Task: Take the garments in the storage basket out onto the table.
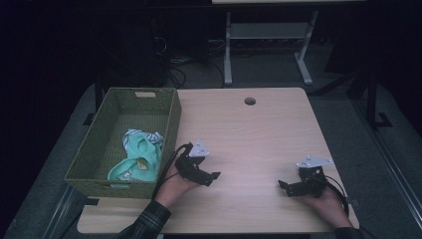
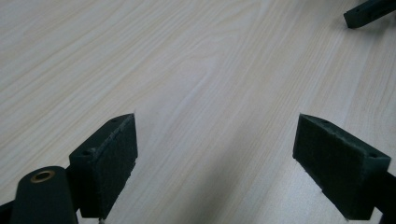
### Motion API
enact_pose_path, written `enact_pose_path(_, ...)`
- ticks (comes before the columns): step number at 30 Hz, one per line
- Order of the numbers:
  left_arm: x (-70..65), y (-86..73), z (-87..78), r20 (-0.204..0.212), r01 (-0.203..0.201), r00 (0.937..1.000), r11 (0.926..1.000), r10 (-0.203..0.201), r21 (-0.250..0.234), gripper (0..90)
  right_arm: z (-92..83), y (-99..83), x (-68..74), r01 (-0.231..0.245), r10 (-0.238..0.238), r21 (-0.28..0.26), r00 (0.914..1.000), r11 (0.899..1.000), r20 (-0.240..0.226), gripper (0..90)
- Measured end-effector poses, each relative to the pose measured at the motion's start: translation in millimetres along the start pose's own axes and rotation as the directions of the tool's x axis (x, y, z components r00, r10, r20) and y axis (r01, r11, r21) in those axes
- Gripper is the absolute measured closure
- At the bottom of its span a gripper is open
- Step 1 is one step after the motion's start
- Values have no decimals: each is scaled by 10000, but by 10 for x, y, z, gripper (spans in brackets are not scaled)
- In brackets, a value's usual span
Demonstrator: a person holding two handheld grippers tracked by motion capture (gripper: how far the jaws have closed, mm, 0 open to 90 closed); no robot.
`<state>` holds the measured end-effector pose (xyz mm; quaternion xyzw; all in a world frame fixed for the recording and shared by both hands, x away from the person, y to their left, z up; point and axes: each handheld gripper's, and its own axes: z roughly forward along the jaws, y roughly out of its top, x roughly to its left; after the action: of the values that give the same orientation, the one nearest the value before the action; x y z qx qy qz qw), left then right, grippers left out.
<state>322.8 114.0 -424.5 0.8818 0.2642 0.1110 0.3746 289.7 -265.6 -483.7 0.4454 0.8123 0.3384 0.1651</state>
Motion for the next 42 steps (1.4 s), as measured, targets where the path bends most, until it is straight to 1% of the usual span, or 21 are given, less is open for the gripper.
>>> enact_pose_path(2,4,5,-5,-4,-19,10000,10000,19,-9,133,1,-1,0,-3,3,-14,10000,10000,-2,0)
enact_pose_path(3,6,12,-14,31,65,10000,10000,-65,-45,133,0,0,0,-6,6,-8,10000,10000,-2,0)
enact_pose_path(8,13,34,-39,65,109,9999,9999,-108,-73,133,1,-1,2,-15,15,-13,10000,10000,5,0)
enact_pose_path(19,32,116,-112,97,5,10000,9999,-3,-168,133,1,-1,2,-17,17,-13,10000,10000,3,0)
enact_pose_path(27,34,144,-135,151,25,9999,9998,-22,-200,134,2,-1,1,-4,4,-17,10000,10000,4,0)
enact_pose_path(29,41,154,-140,158,-39,9999,9998,41,-169,134,1,-1,1,-13,13,-12,10000,10000,1,0)
enact_pose_path(31,41,168,-145,180,-6,9998,9998,9,-177,134,2,-1,1,-12,12,-15,10000,10000,5,0)
enact_pose_path(38,55,216,-183,204,-84,9998,9997,88,-211,134,1,-1,1,-8,8,-16,10000,10000,3,0)
enact_pose_path(42,55,237,-201,242,-40,9997,9997,46,-238,134,1,-1,2,-16,16,-13,10000,10000,5,0)
